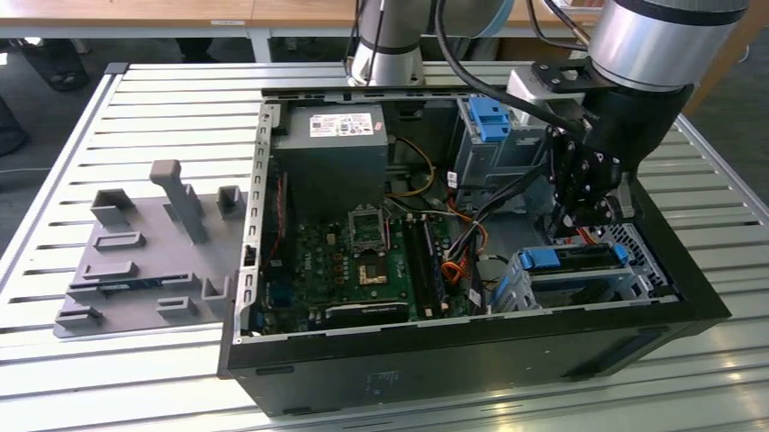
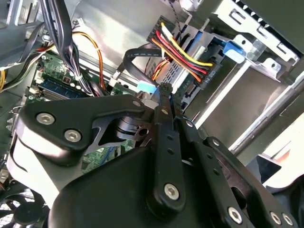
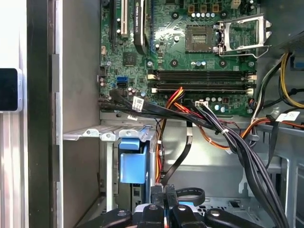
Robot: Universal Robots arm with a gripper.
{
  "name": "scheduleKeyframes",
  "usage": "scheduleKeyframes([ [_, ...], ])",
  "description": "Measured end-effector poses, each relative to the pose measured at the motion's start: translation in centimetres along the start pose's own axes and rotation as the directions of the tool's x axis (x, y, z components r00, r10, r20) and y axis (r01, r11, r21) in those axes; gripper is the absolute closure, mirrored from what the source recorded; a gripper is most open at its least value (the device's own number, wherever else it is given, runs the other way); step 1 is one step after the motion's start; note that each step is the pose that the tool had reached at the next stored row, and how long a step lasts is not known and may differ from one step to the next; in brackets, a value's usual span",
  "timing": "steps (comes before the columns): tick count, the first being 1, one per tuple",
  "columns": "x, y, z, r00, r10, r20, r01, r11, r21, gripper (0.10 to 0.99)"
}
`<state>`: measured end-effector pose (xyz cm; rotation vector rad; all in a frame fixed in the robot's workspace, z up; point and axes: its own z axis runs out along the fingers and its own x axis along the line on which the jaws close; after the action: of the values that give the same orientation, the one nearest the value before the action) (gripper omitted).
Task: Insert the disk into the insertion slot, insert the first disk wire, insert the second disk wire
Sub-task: 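Insert the second disk wire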
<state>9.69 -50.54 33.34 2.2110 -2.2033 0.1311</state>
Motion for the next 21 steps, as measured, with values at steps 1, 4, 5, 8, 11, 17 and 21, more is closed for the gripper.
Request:
scheduleKeyframes([
  [1, 0.18, 0.0, 0.01, 1.0, 0.0, 0.0017, 0.0, 1.0, 0.0, 0.945],
  [4, 0.61, 0.0, 0.04, 1.0, 0.0, 0.0026, 0.0, 1.0, 0.0, 0.945],
  [5, 0.75, 0.0, 0.05, 1.0, 0.0, 0.0026, 0.0, 1.0, 0.0, 0.945],
  [8, 0.91, -0.06, 0.07, 1.0, 0.0, 0.0027, 0.0, 1.0, 0.0, 0.945],
  [11, 0.98, -0.36, 0.08, 1.0, 0.0, 0.003, 0.0, 1.0, 0.0, 0.945],
  [17, 1.31, -0.78, 0.12, 0.9999, 0.001, 0.0141, -0.001, 1.0, -0.001, 0.945],
  [21, 1.75, -0.78, 0.17, 0.9981, 0.003, 0.0621, -0.003, 1.0, -0.001, 0.945],
])
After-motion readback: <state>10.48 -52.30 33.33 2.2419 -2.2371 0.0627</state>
